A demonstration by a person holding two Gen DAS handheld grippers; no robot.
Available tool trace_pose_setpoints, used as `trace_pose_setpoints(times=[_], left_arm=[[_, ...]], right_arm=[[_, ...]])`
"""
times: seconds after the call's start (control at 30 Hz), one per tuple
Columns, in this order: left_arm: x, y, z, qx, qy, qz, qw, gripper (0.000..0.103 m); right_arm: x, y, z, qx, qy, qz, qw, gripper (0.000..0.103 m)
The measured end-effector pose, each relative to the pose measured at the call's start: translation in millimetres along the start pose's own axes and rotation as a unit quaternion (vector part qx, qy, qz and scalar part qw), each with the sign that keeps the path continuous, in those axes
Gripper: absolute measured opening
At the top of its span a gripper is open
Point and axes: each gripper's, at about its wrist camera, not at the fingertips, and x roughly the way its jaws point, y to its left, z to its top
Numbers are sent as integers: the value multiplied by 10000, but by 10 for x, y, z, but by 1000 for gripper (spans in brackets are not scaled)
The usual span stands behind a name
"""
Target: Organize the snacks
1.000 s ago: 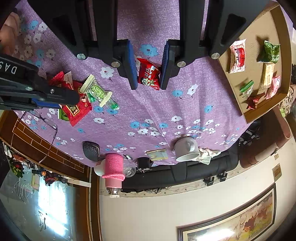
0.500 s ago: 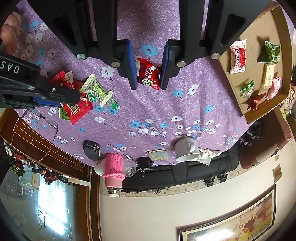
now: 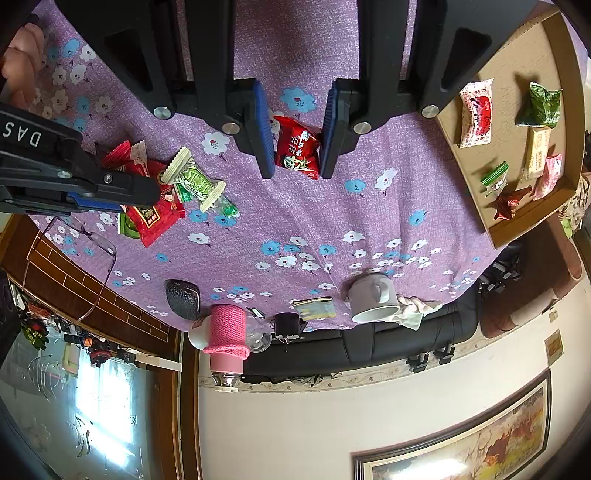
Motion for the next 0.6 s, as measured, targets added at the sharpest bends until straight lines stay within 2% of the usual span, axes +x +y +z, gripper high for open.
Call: trace_pose_setpoints(times=[0.6], left_arm=[[15,5,12,-67,44,-86,9999,23]], right_arm=[[63,-67,6,118,86,-40,9999,17]])
